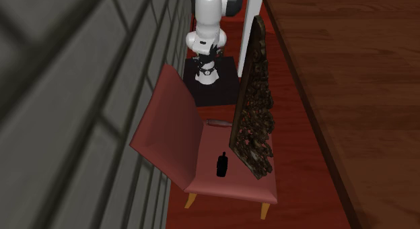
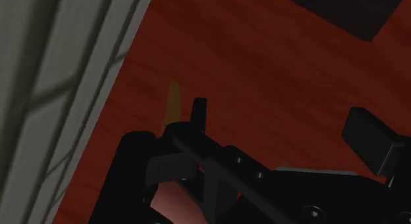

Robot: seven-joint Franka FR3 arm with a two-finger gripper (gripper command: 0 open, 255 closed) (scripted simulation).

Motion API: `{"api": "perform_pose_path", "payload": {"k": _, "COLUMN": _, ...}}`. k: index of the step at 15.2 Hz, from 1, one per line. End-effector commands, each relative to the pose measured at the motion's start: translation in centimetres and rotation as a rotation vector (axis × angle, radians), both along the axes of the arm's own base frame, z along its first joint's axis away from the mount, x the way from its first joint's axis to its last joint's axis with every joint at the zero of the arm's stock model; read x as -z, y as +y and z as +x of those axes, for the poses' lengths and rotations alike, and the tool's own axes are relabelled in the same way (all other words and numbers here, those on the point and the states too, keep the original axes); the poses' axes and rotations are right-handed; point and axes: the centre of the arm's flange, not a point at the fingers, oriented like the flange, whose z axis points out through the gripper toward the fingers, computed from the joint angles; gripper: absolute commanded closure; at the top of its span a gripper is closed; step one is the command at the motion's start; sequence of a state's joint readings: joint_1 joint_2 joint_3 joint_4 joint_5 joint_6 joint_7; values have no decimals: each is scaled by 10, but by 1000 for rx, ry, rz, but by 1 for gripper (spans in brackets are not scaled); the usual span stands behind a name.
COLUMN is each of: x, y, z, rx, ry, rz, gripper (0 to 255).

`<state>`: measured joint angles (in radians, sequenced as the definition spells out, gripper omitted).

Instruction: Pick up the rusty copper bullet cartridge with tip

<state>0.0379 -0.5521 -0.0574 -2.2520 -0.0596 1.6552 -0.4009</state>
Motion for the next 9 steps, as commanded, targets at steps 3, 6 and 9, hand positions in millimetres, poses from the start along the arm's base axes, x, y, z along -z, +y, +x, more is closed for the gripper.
{"api": "perform_pose_path", "payload": {"k": 3, "x": 7, "y": -5, "z": 50, "rx": -198, "ry": -10, "rz": -5, "gripper": 0}}
{"api": "perform_pose_path", "payload": {"k": 6, "x": 11, "y": -4, "z": 87, "rx": -341, "ry": -17, "rz": -7, "gripper": 0}}
{"api": "perform_pose_path", "payload": {"k": 9, "x": 14, "y": 3, "z": 124, "rx": -485, "ry": -25, "rz": -10, "gripper": 0}}
